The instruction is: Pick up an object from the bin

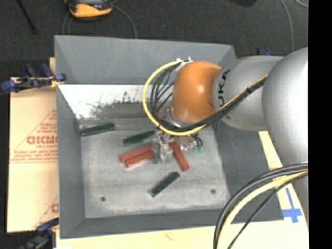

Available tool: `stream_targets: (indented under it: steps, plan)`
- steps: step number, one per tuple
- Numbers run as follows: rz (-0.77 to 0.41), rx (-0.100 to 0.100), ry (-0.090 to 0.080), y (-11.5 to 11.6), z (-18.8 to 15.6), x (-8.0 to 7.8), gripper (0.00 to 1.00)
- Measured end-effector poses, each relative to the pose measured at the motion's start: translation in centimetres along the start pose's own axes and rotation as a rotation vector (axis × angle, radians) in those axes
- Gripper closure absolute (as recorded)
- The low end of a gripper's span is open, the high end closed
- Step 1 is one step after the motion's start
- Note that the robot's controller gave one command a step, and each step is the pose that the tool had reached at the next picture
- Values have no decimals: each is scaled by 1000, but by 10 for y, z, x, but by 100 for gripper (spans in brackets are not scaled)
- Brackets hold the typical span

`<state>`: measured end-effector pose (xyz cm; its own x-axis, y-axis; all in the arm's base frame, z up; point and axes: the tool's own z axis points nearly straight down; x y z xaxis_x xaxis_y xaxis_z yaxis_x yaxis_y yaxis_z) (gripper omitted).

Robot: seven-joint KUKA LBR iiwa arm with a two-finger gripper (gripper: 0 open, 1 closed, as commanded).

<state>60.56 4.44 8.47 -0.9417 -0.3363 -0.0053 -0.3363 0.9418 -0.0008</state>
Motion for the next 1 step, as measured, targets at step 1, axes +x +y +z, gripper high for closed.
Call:
stream_targets:
  steps: [1]
  plan:
    - [-1, 1, 0, 0, 0, 0, 0]
